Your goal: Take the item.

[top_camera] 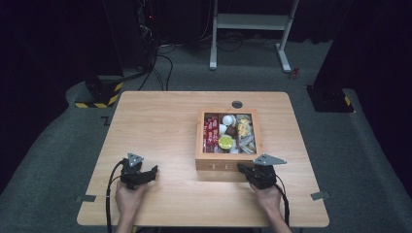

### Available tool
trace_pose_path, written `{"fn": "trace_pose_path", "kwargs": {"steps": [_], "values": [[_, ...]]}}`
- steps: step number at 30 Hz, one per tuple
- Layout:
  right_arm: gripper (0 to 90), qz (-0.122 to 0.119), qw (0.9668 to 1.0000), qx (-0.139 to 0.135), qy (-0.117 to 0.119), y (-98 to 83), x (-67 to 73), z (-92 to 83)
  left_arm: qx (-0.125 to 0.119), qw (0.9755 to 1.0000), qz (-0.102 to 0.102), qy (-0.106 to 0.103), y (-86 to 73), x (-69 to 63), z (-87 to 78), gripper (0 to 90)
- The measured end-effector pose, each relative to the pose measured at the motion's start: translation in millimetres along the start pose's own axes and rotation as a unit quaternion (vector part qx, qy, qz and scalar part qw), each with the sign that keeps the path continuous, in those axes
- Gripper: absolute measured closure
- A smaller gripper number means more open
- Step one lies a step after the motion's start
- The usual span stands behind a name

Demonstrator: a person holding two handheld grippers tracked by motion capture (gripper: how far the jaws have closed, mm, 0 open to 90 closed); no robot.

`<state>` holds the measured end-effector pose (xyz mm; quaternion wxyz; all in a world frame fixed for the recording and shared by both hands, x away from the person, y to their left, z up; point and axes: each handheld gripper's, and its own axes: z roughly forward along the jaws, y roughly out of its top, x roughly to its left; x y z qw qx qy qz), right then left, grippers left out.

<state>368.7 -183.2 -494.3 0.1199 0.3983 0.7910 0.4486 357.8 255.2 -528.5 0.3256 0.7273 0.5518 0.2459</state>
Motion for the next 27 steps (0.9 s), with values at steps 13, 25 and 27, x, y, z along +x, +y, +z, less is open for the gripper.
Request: {"fn": "trace_pose_path", "kwargs": {"steps": [13,25,27], "values": [[90.0,0.017,0.9997,-0.020,0.002,6.2,-0.3,-8.1,0.000,1.0000,0.000,0.000,0.1,0.1,0.0,24.7],[90.0,0.006,0.9988,-0.043,-0.022,9.1,3.0,-10.6,0.000,1.0000,0.000,0.000,0.0,-0.1,0.0,24.7],[90.0,0.003,0.9987,-0.044,-0.024,10.9,2.8,-11.6,0.000,1.0000,0.000,0.000,0.0,0.0,0.0,24.7]]}}
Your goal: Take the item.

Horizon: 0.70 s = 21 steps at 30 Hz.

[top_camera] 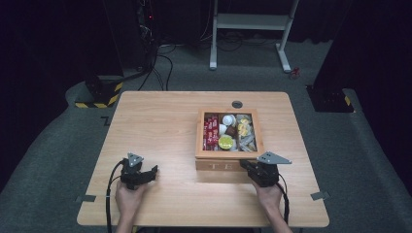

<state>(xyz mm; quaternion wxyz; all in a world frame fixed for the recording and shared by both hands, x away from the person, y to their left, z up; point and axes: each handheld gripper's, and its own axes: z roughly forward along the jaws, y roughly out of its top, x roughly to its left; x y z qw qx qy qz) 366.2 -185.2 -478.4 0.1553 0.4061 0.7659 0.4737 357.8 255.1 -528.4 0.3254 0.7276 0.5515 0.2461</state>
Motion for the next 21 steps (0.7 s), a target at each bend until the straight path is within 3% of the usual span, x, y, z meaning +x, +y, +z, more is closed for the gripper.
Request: {"fn": "trace_pose_path", "kwargs": {"steps": [21], "values": [[90.0,-0.011,0.9998,-0.010,-0.012,21.6,-7.4,-8.0,0.001,1.0000,0.000,-0.001,0.1,0.1,0.0,24.6]]}}
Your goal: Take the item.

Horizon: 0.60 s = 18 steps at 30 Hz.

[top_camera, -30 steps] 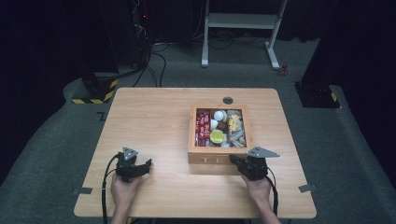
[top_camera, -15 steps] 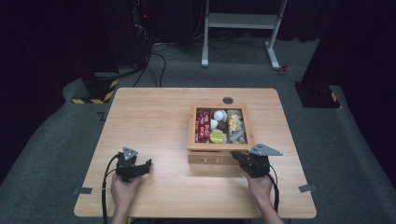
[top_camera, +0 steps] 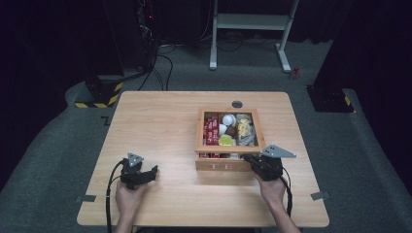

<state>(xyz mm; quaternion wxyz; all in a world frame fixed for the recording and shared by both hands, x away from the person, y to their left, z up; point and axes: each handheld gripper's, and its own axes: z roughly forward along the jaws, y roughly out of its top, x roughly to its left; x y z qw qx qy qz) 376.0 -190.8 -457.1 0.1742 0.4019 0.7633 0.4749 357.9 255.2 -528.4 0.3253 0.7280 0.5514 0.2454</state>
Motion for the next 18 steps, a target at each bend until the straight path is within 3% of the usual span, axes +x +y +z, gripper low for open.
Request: {"fn": "trace_pose_path", "kwargs": {"steps": [18], "values": [[90.0,-0.001,0.9999,-0.007,-0.009,19.4,-8.5,-7.2,0.000,1.0000,-0.002,-0.002,-0.5,-1.8,-0.2,22.8]]}}
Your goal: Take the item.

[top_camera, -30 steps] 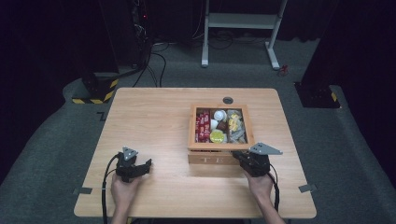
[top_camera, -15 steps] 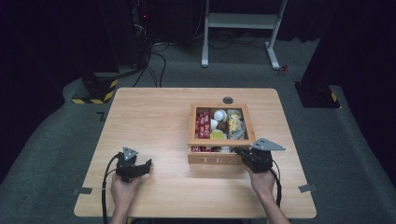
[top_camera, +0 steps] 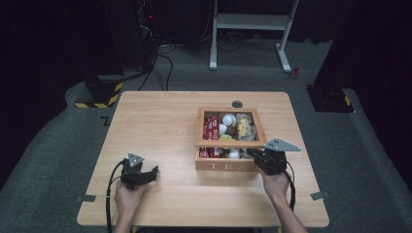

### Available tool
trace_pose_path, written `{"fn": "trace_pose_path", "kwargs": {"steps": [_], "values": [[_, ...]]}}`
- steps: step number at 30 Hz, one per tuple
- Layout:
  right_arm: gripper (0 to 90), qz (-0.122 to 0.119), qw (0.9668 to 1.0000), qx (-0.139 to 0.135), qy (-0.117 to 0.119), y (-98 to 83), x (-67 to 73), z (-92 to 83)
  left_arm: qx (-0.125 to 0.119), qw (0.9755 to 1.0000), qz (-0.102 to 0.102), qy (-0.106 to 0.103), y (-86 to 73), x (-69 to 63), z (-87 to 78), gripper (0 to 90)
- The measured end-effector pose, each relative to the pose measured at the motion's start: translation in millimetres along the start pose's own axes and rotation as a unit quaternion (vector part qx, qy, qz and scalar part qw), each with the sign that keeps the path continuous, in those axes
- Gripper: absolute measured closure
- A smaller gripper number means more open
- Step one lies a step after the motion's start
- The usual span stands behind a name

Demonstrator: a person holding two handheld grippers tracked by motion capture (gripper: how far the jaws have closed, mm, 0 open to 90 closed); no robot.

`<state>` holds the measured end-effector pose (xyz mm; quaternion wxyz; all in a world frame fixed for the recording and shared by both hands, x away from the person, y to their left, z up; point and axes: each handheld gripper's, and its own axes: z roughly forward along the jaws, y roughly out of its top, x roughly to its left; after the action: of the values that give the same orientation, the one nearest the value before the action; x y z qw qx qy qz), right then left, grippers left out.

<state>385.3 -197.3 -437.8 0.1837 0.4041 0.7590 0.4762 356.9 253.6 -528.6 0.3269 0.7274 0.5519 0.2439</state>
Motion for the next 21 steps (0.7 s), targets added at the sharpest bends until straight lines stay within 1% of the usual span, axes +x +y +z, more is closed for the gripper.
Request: {"fn": "trace_pose_path", "kwargs": {"steps": [4,7,12,14,15,16,17,18,21], "values": [[90.0,0.001,1.0000,-0.002,-0.001,3.4,-1.7,-0.5,0.001,1.0000,0.002,-0.002,0.1,-0.1,0.0,22.4],[90.0,0.004,1.0000,-0.006,-0.002,6.7,-2.3,-1.7,0.002,0.9999,0.009,-0.005,0.0,-0.6,-0.3,22.7],[90.0,-0.001,0.9999,-0.009,-0.004,14.0,-4.0,-3.4,0.000,0.9999,0.009,-0.012,-0.1,-2.5,-0.5,24.2],[90.0,0.000,0.9999,-0.011,-0.006,16.8,-5.2,-3.6,-0.003,0.9997,0.009,-0.021,0.2,-4.0,-0.3,24.3],[90.0,0.002,0.9999,-0.011,-0.006,17.5,-5.7,-3.7,-0.003,0.9997,0.009,-0.021,0.2,-4.0,-0.3,24.5],[90.0,0.002,0.9999,-0.011,-0.006,18.4,-6.8,-3.6,-0.003,0.9995,0.009,-0.030,0.5,-5.7,-0.7,24.7],[90.0,0.002,0.9999,-0.011,-0.006,18.4,-6.8,-3.6,-0.003,0.9995,0.009,-0.030,0.5,-5.7,-0.7,24.9],[90.0,0.008,0.9999,-0.011,-0.006,20.4,-8.3,-3.9,-0.002,0.9992,0.010,-0.039,1.5,-7.3,-0.8,25.1],[90.0,0.006,0.9999,-0.012,-0.006,22.2,-8.9,-4.1,0.000,0.9988,0.009,-0.047,2.5,-9.9,-0.8,25.1]]}}
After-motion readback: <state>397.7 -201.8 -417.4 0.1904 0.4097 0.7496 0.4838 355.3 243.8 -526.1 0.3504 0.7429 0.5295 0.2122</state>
